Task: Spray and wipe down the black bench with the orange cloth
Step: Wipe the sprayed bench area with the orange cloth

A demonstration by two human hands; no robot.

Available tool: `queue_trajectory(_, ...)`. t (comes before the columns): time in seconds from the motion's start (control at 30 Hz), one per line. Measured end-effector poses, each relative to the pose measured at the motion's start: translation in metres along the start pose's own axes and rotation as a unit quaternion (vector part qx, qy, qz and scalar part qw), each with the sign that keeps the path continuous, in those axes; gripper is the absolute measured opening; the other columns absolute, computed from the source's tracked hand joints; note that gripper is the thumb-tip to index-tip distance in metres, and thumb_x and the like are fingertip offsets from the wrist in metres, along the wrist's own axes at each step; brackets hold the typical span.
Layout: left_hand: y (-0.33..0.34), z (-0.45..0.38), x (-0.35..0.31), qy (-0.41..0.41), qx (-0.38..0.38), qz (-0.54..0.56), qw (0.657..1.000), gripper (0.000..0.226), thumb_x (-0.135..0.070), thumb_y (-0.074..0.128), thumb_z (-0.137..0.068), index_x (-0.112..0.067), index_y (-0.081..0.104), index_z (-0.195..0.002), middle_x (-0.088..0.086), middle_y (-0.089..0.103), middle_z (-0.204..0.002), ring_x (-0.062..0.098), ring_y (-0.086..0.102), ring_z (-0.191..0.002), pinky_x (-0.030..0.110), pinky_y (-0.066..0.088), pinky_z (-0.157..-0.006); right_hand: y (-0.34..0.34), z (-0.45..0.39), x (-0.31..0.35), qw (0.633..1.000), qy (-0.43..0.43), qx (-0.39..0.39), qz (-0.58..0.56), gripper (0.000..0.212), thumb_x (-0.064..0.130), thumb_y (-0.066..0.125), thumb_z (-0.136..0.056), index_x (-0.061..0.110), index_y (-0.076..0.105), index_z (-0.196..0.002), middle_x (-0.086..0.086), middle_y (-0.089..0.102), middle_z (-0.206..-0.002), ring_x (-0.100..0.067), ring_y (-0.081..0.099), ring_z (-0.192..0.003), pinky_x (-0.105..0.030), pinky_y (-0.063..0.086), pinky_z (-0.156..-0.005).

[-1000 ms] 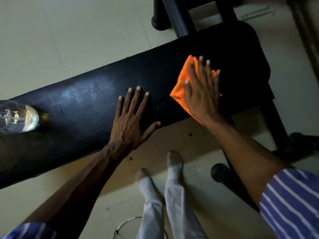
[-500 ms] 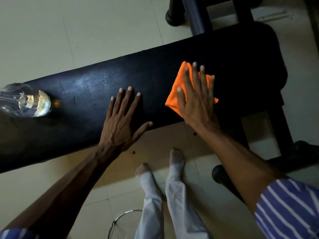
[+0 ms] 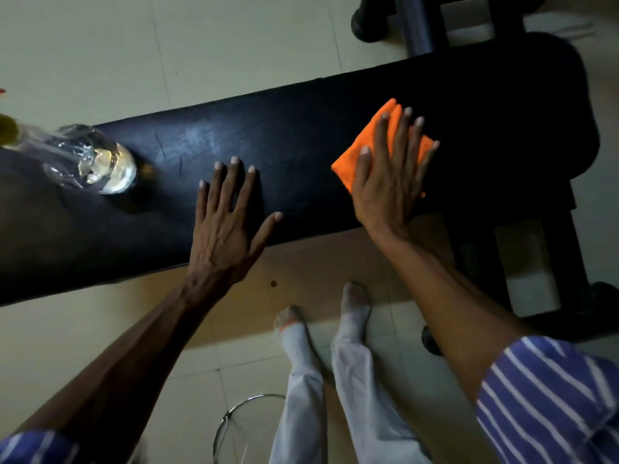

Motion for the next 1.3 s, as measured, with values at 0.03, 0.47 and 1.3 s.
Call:
queue_trajectory(0.03, -0.001, 0.002, 0.002, -0.007, -0.001, 0.006, 1.0, 0.078, -0.064, 0.029, -0.104, -0.021, 0.01, -0.166, 0.006, 0.001, -0.175, 0.025, -0.007, -0.162, 0.053, 0.005, -0.131, 0.003, 0.015, 0.015, 0.999, -0.032, 0.003, -0.001, 0.057, 0.038, 0.031, -0.115, 0.016, 0.028, -0.167, -0.017, 0.021, -0.176, -0.036, 0.016, -0.165, -0.061, 0.009, -0.132)
queue_trajectory(0.47, -0.008, 0.018, 0.043, -0.045, -0.019, 0.007, 0.999, 0.067, -0.057, 0.027, -0.107, -0.028, 0.012, -0.165, 0.006, 0.002, -0.175, 0.027, -0.005, -0.162, 0.051, 0.002, -0.131, 0.016, 0.033, 0.055, 0.998, -0.07, 0.004, 0.0, 0.057, 0.037, 0.033, -0.114, 0.016, 0.028, -0.168, -0.016, 0.022, -0.176, -0.036, 0.017, -0.165, -0.06, 0.009, -0.133)
queue_trajectory(1.3, -0.015, 0.052, 0.091, -0.08, -0.042, 0.029, 0.996, 0.063, -0.046, 0.033, -0.107, -0.025, 0.019, -0.164, 0.006, 0.009, -0.174, 0.027, 0.002, -0.162, 0.051, 0.008, -0.131, 0.019, 0.039, 0.089, 0.944, -0.302, 0.126, 0.047, 0.063, 0.043, 0.031, -0.112, 0.019, 0.02, -0.17, -0.013, 0.014, -0.178, -0.034, 0.015, -0.165, -0.056, 0.007, -0.134)
Point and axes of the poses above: each hand's wrist, its own z-axis away from the middle knuckle, its own y-axis out of the palm, x = y × z, the point moved 3 cm from there along -z, towards the middle knuckle
